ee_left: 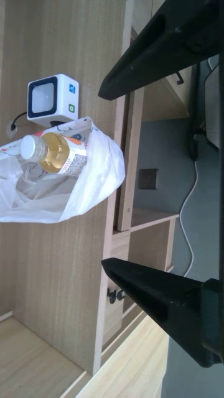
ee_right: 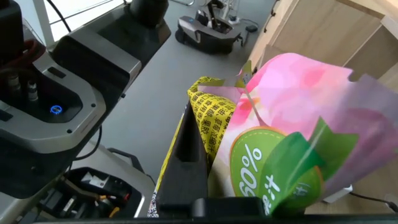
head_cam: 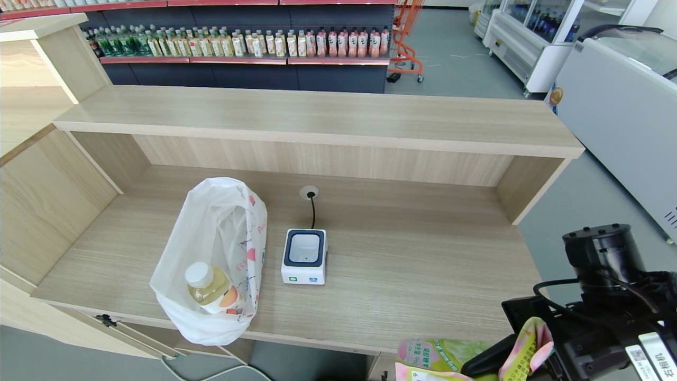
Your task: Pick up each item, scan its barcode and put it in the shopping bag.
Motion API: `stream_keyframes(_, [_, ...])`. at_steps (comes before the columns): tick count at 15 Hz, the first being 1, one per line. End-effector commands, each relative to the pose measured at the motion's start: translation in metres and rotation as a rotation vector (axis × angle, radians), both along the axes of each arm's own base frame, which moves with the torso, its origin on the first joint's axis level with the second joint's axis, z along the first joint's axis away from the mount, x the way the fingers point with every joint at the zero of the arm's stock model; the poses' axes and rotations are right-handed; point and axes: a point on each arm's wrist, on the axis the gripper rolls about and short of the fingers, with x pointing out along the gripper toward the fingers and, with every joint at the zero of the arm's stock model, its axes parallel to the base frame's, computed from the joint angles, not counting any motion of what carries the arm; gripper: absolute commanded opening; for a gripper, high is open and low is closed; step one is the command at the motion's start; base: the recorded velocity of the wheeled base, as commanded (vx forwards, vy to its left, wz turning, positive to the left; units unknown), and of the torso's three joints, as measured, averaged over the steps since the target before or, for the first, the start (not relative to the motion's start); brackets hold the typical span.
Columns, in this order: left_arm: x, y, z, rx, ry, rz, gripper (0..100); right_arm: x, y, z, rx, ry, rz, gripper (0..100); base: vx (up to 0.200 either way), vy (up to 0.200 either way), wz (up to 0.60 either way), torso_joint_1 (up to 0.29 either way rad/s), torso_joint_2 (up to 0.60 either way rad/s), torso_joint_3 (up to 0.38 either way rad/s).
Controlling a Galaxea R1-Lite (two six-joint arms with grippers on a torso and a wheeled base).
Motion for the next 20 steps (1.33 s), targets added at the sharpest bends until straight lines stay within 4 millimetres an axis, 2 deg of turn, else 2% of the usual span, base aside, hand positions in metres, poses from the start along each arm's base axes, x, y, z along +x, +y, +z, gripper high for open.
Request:
stream_keyframes(1, [0.0,0.0,0.0,0.0,0.0,0.0,100,0.0,0.0,0.0,0.001,-0.001,0.0,0,0.0,0.0,0.0,0.0,0.0,0.0])
stream_keyframes(13, [0.0,0.0,0.0,0.0,0.0,0.0,100,-0.004,-0.001,0.002,0.001,-0.004,-0.001,0,0.0,0.0,0.0,0.0,0.0,0.0])
stream_keyframes(14, [0.0,0.0,0.0,0.0,0.0,0.0,100,-0.006,-0.004,0.008,-0.004,-0.01,-0.021,0,0.0,0.0,0.0,0.0,0.0,0.0])
stream_keyframes(15, [0.0,0.0,0.0,0.0,0.0,0.0,100,-0.009,-0.015,0.026,-0.043,0.029,-0.136,0,0.0,0.0,0.0,0.0,0.0,0.0])
stream_keyframes(17, [0.0,0.0,0.0,0.0,0.0,0.0,100,-0.035,-0.045,0.065,-0.12,0.284,-0.527,0,0.0,0.0,0.0,0.0,0.0,0.0])
stream_keyframes(19, [0.0,0.0,0.0,0.0,0.0,0.0,100,-0.049,-0.055,0.098,-0.032,0.554,-0.864,0,0.0,0.0,0.0,0.0,0.0,0.0])
stream_keyframes(20, [0.0,0.0,0.0,0.0,0.0,0.0,100,-0.049,-0.052,0.116,0.095,0.796,-1.058,0,0.0,0.0,0.0,0.0,0.0,0.0])
